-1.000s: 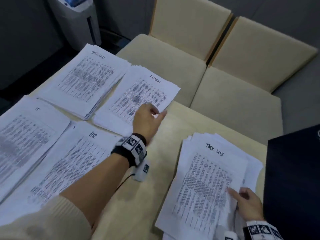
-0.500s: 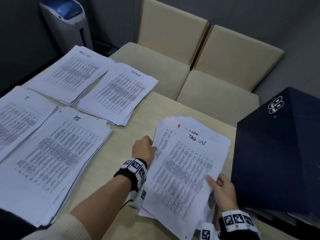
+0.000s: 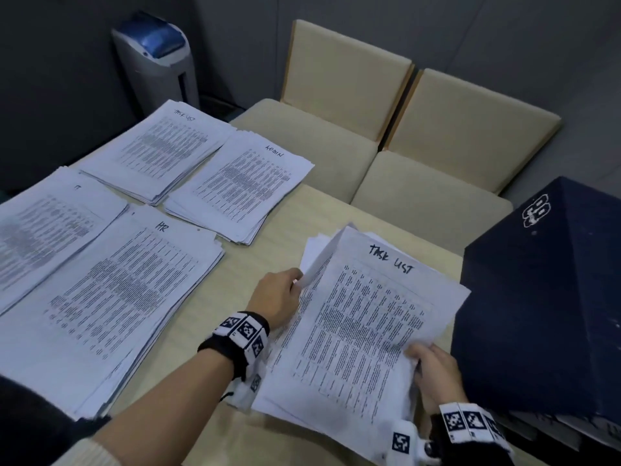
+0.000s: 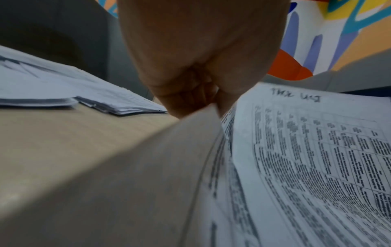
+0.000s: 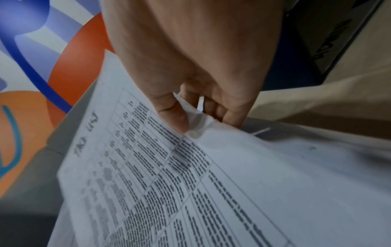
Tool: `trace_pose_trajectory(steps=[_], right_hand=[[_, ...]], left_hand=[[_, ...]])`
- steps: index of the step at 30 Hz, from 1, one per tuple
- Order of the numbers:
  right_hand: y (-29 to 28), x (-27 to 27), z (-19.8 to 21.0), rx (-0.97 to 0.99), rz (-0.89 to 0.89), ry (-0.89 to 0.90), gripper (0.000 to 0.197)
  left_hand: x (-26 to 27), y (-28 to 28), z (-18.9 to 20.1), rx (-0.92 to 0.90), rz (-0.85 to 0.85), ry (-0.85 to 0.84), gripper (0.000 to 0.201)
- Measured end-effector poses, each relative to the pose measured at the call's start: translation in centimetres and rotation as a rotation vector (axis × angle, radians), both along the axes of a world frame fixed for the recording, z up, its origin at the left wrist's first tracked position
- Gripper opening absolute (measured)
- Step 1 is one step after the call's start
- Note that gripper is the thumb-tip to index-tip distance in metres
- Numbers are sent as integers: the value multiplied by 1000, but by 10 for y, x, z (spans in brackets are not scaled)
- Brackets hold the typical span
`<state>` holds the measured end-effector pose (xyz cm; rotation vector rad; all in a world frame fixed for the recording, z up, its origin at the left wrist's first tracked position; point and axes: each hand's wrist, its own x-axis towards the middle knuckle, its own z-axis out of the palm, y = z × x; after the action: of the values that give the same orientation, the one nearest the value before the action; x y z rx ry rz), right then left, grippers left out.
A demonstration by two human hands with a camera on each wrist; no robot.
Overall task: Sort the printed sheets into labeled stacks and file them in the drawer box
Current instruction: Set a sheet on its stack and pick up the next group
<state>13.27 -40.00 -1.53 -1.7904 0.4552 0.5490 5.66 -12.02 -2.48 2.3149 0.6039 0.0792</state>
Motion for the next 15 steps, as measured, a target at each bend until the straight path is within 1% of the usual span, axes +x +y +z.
trace_pose_trajectory(steps=[1, 3, 5, 7, 8, 9, 10, 11, 12, 13, 14, 15], right_hand=[[0, 1, 0, -3, -15, -1, 8], [-1, 0, -1, 13, -36, -3, 7], [0, 1, 0, 47, -49, 6, 4], [2, 0, 7, 134, -43, 28, 10], [4, -1, 10, 181, -44, 36, 13], [6, -1, 10, 178, -43, 35, 15], [7, 2, 8, 172, -50, 37, 15], [5, 5, 5, 146, -42, 42, 14], [3, 7, 3, 109, -62, 64, 14], [-3, 12, 1, 75, -86, 63, 16], [-6, 8, -5, 70, -110, 85, 19], [-7, 6, -15, 102, -176, 109, 23]], left_hand=[[-2, 0, -2, -58, 5, -3, 14], [-5, -3, -4, -210, 38, -28, 21], [-9, -7, -4, -427, 100, -66, 31], [-14, -12, -1, -674, 142, -91, 39], [-15, -14, 4, -768, 135, -79, 42], [-16, -15, 10, -808, 102, -45, 44], [-15, -15, 13, -802, 65, -4, 47], [-13, -15, 14, -753, 48, 28, 49], [-11, -15, 13, -656, 63, 50, 50], [-9, -12, 9, -507, 105, 71, 47], [-7, -10, 4, -340, 170, 100, 39], [-7, -8, 1, -195, 233, 140, 28]])
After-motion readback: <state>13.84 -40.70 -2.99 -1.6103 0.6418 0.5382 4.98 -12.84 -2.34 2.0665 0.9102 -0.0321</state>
